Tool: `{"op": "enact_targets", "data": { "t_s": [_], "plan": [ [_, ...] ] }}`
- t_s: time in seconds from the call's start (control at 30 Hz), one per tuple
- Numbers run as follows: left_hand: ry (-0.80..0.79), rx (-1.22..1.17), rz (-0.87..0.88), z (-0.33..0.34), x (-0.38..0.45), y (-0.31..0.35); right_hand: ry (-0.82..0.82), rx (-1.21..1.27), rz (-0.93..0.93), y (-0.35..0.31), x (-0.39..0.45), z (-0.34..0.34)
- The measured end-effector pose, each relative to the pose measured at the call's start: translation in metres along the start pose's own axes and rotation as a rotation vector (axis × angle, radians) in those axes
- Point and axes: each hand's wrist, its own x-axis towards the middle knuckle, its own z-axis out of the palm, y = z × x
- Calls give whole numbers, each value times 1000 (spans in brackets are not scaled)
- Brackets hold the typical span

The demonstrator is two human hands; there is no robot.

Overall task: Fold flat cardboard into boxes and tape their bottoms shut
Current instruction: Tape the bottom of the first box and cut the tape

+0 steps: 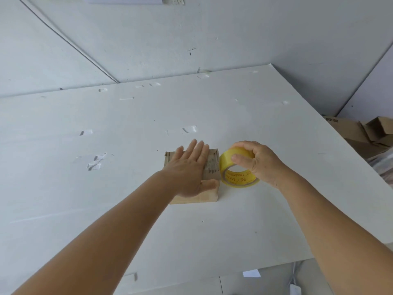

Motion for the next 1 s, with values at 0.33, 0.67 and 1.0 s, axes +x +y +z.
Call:
{"op": "enact_targets", "data": {
  "t_s": [0.33, 0.67, 1.0],
  "plan": [
    [208, 32, 13, 7, 18, 11, -120, -16, -13, 3, 3, -1],
    [207, -68, -27, 12, 18, 11, -126, -419, 75, 19, 9, -1],
    [-79, -229, -223, -29, 32, 16, -134, -565, -40, 9, 15, -8]
  ]
}}
